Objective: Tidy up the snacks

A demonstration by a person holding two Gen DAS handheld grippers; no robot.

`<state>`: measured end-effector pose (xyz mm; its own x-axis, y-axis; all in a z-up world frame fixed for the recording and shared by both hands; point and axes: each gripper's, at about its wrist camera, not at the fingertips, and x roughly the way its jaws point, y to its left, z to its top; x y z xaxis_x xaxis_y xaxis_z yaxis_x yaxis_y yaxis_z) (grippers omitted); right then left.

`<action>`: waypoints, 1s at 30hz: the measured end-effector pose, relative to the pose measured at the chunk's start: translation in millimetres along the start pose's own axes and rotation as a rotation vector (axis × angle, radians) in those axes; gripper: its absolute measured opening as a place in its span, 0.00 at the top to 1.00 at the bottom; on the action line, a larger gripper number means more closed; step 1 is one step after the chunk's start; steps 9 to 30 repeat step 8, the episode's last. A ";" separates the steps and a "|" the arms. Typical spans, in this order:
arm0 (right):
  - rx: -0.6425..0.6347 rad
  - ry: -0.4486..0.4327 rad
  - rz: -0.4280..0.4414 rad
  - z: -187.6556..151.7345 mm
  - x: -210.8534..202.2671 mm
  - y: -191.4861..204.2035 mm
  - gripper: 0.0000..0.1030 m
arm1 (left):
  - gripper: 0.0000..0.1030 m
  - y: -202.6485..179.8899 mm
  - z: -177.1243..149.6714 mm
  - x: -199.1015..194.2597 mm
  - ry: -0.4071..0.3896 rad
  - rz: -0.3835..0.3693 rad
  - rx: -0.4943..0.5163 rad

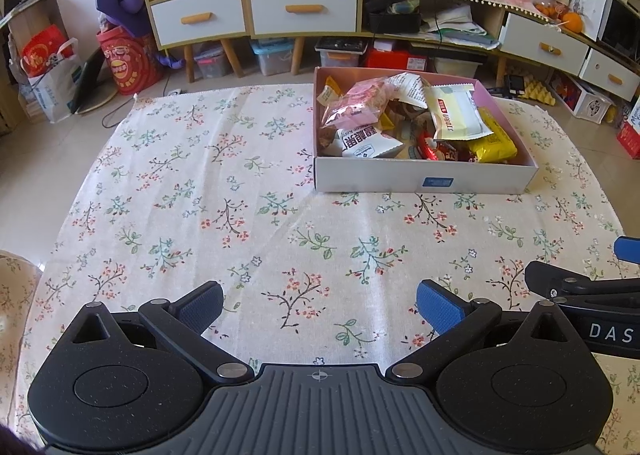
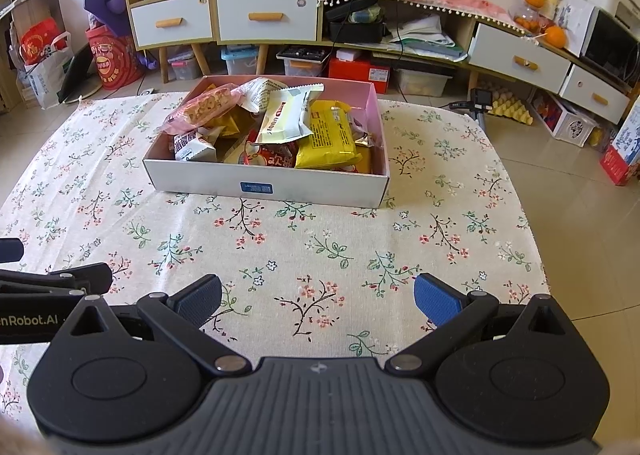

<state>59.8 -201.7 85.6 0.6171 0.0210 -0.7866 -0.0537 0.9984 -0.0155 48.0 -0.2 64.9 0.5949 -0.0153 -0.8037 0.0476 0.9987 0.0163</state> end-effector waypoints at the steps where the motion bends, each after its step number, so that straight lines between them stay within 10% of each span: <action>1: -0.001 0.001 0.000 0.1 0.1 0.0 0.00 | 0.00 -0.2 0.2 -0.2 0.000 0.000 0.001; 30: -0.017 0.007 -0.011 -1.5 2.7 3.4 0.00 | 0.00 2.1 -0.7 3.2 0.012 -0.005 0.000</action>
